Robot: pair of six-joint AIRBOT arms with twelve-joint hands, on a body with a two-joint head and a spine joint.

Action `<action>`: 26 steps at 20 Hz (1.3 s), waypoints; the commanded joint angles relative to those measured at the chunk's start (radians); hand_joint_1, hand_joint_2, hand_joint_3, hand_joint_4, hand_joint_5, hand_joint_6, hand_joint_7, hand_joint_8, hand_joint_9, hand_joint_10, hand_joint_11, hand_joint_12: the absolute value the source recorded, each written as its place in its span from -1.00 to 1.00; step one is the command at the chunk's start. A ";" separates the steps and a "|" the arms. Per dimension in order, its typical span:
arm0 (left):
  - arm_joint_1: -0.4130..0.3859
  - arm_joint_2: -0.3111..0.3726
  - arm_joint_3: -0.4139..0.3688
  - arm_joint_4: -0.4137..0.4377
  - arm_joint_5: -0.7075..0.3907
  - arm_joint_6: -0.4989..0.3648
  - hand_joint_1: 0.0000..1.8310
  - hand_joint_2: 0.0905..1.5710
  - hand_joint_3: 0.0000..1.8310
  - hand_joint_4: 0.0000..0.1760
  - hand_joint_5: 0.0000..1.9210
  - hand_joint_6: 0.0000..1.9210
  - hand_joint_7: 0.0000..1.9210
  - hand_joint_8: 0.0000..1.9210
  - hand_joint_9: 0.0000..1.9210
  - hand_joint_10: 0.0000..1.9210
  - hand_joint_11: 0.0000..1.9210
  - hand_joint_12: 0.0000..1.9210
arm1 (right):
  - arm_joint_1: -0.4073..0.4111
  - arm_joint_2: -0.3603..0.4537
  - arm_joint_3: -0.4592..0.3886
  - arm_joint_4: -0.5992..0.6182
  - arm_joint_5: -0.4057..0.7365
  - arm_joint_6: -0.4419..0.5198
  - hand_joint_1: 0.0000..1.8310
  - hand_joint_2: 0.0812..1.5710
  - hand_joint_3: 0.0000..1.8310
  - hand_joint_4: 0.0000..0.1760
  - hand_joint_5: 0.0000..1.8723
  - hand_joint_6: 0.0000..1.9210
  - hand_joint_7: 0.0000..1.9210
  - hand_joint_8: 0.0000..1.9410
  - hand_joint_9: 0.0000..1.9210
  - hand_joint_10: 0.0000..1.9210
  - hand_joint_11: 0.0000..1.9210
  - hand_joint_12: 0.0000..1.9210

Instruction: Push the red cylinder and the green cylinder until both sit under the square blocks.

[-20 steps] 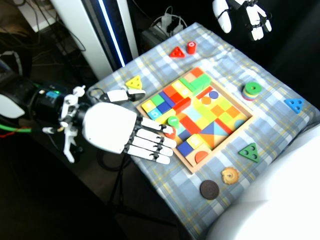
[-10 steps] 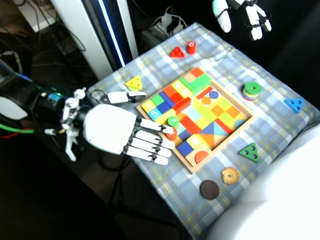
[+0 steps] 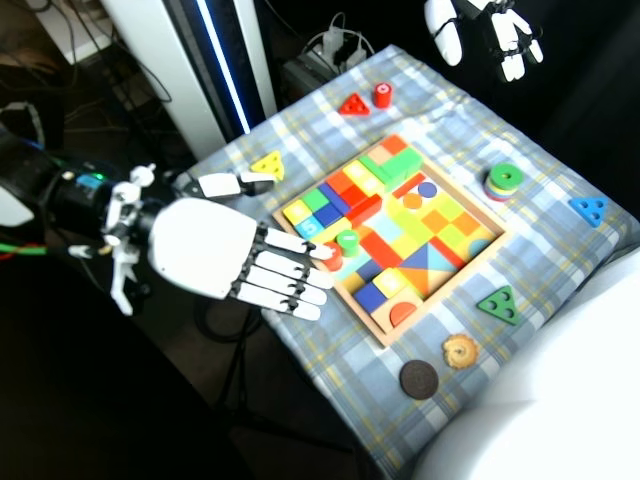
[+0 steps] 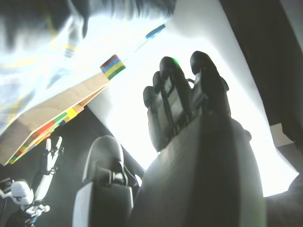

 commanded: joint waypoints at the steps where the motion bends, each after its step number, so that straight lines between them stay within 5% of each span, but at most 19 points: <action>1: -0.003 -0.001 0.003 0.037 -0.111 -0.006 -0.64 0.63 -1.00 -0.97 -0.53 -1.00 -0.58 -1.00 -0.60 -1.00 -1.00 -0.78 | 0.005 0.006 -0.003 0.025 0.093 0.002 -1.00 -0.03 -1.00 1.00 -0.69 -1.00 -1.00 -1.00 -1.00 -1.00 -1.00 -1.00; 6: -0.003 -0.001 0.003 0.036 -0.110 -0.006 -0.64 0.62 -1.00 -0.75 -0.54 -1.00 -0.59 -1.00 -0.60 -1.00 -1.00 -0.76 | 0.007 0.015 -0.006 0.035 0.118 0.002 -1.00 0.02 -1.00 1.00 -0.67 -0.99 -1.00 -1.00 -1.00 -1.00 -1.00 -1.00; 9: -0.003 -0.002 0.003 0.034 -0.111 -0.006 -0.68 0.63 -1.00 -0.82 -0.53 -1.00 -0.56 -0.99 -0.59 -1.00 -1.00 -0.68 | 0.007 0.036 -0.012 0.076 0.171 0.001 -1.00 0.15 -0.98 1.00 -0.67 -1.00 -1.00 -1.00 -1.00 -1.00 -1.00 -1.00; 12: -0.003 -0.002 0.003 0.034 -0.111 -0.006 -0.65 0.63 -1.00 -1.00 -0.51 -0.99 -0.56 -1.00 -0.59 -1.00 -1.00 -0.68 | 0.007 0.074 -0.059 0.164 0.206 -0.122 -1.00 0.19 -0.99 1.00 -0.69 -1.00 -1.00 -1.00 -1.00 -1.00 -1.00 -1.00; 13: -0.003 -0.002 0.003 0.034 -0.112 -0.006 -0.67 0.63 -1.00 -1.00 -0.52 -1.00 -0.56 -1.00 -0.59 -1.00 -1.00 -0.69 | 0.004 0.086 -0.079 0.191 0.227 -0.159 -1.00 0.19 -0.99 0.75 -0.68 -1.00 -0.95 -0.98 -1.00 -1.00 -1.00 -1.00; 15: -0.003 -0.003 0.002 0.034 -0.117 -0.006 -0.68 0.63 -1.00 -0.95 -0.52 -1.00 -0.57 -1.00 -0.60 -1.00 -1.00 -0.72 | -0.027 0.099 -0.117 0.255 0.289 -0.225 -1.00 0.20 -0.99 0.57 -0.70 -1.00 -0.92 -0.97 -1.00 -1.00 -1.00 -1.00; 16: -0.003 -0.004 0.002 0.032 -0.119 -0.006 -0.68 0.63 -1.00 -0.88 -0.53 -1.00 -0.57 -1.00 -0.60 -1.00 -1.00 -0.73 | -0.067 0.099 -0.131 0.304 0.344 -0.250 -0.98 0.47 -0.99 0.00 -0.71 -1.00 -0.79 -0.99 -0.84 -0.99 -0.81 -0.94; 17: -0.003 -0.004 0.001 0.029 -0.122 -0.007 -0.71 0.63 -1.00 -0.78 -0.54 -1.00 -0.57 -1.00 -0.60 -1.00 -1.00 -0.72 | -0.092 0.096 -0.136 0.337 0.383 -0.254 -0.92 0.51 -0.99 0.08 -0.70 -1.00 -0.72 -0.99 -0.75 -0.99 -0.73 -0.93; 18: -0.003 -0.005 0.000 0.027 -0.126 -0.007 -0.72 0.64 -1.00 -0.88 -0.53 -1.00 -0.56 -1.00 -0.59 -1.00 -1.00 -0.69 | -0.135 0.092 -0.141 0.378 0.438 -0.255 -0.87 0.55 -1.00 -0.23 -0.72 -1.00 -0.66 -1.00 -0.66 -0.99 -0.65 -0.92; 20: -0.001 -0.007 -0.001 0.024 -0.134 -0.007 -0.70 0.65 -1.00 -1.00 -0.52 -1.00 -0.57 -1.00 -0.59 -1.00 -1.00 -0.69 | -0.242 0.092 -0.164 0.489 0.584 -0.259 -0.76 0.57 -1.00 -0.37 -0.73 -1.00 -0.62 -0.99 -0.63 -0.99 -0.64 -0.94; 22: -0.001 -0.009 0.000 0.024 -0.134 -0.007 -0.73 0.65 -1.00 -0.91 -0.53 -1.00 -0.57 -1.00 -0.59 -1.00 -1.00 -0.70 | -0.351 0.095 -0.199 0.603 0.728 -0.284 -0.81 0.57 -1.00 -0.20 -0.71 -0.99 -0.61 -0.99 -0.63 -1.00 -0.66 -0.94; 23: -0.001 -0.013 0.001 0.024 -0.138 -0.008 -0.75 0.65 -1.00 -0.81 -0.54 -1.00 -0.57 -1.00 -0.59 -1.00 -1.00 -0.73 | -0.437 0.095 -0.222 0.675 0.817 -0.302 -0.90 0.59 -0.99 -0.98 -0.65 -0.98 -0.59 -0.99 -0.64 -1.00 -0.69 -0.96; 26: -0.002 -0.015 0.002 0.025 -0.140 -0.012 -0.69 0.64 -1.00 -0.89 -0.52 -1.00 -0.56 -1.00 -0.59 -1.00 -1.00 -0.74 | -0.538 0.076 -0.266 0.793 0.983 -0.304 -1.00 0.47 -1.00 -1.00 -0.68 -1.00 -0.74 -1.00 -0.85 -1.00 -0.90 -1.00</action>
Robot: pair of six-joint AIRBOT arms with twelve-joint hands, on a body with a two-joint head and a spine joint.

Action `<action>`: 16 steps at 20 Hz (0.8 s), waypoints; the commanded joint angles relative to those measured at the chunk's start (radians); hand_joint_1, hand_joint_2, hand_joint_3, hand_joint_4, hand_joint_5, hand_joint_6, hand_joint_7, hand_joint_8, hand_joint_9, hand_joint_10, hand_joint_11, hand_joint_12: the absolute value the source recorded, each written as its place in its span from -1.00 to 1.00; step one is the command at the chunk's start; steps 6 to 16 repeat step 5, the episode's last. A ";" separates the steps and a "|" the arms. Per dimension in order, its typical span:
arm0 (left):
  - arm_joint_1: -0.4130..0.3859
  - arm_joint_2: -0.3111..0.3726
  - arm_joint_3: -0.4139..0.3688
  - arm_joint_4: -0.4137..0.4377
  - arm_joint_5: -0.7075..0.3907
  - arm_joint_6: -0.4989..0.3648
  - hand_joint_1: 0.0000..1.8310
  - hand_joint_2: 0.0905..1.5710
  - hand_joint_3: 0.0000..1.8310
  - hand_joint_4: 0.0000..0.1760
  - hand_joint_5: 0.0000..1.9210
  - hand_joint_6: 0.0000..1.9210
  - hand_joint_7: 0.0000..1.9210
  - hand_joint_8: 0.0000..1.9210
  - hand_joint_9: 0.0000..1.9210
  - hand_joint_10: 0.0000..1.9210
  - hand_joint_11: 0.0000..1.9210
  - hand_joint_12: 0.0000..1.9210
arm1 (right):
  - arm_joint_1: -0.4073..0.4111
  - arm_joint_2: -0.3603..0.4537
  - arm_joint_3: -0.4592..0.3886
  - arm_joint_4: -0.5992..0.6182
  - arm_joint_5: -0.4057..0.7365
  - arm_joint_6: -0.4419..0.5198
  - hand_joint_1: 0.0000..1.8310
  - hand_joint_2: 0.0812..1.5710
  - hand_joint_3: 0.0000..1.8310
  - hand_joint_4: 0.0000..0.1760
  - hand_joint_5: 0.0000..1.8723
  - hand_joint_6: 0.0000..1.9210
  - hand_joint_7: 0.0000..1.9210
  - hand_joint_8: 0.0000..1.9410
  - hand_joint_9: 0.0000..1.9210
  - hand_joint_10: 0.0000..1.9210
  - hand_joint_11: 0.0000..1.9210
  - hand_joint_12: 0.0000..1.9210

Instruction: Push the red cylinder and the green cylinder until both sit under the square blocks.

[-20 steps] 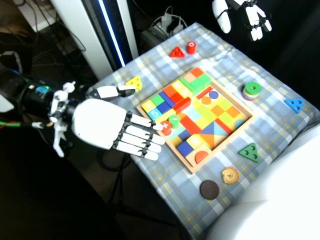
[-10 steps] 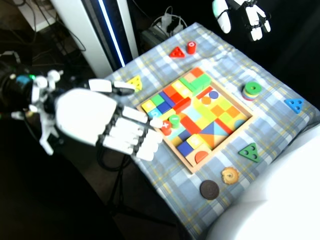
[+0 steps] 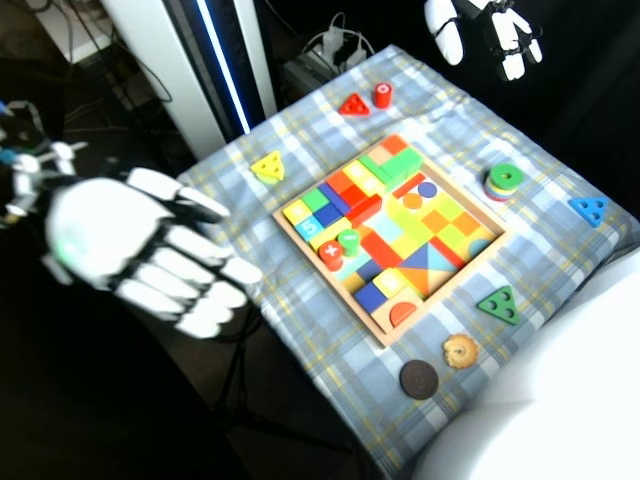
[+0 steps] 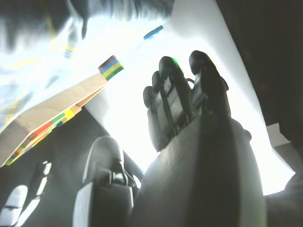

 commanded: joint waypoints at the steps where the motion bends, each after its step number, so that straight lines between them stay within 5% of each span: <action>1: -0.004 0.003 0.004 0.042 -0.123 -0.008 -0.69 0.64 -1.00 -0.89 -0.52 -1.00 -0.56 -1.00 -0.59 -1.00 -1.00 -0.74 | -0.005 -0.007 -0.002 0.019 0.212 0.003 -1.00 0.47 -1.00 -1.00 -0.68 -1.00 -0.74 -1.00 -0.85 -1.00 -0.90 -1.00; 3: -0.003 0.004 0.003 0.037 -0.134 -0.008 -0.68 0.65 -1.00 -1.00 -0.50 -0.99 -0.54 -1.00 -0.58 -1.00 -1.00 -0.71 | -0.023 -0.027 -0.018 0.051 0.274 0.003 -1.00 0.50 -1.00 -0.78 -0.64 -0.99 -0.73 -0.99 -0.85 -1.00 -0.94 -1.00; 16: -0.004 0.001 0.005 0.037 -0.140 -0.010 -0.69 0.65 -1.00 -1.00 -0.50 -1.00 -0.54 -1.00 -0.58 -1.00 -1.00 -0.70 | -0.029 -0.050 -0.037 0.063 0.321 -0.008 -1.00 0.52 -1.00 -0.86 -0.64 -0.99 -0.74 -1.00 -0.85 -1.00 -0.91 -0.99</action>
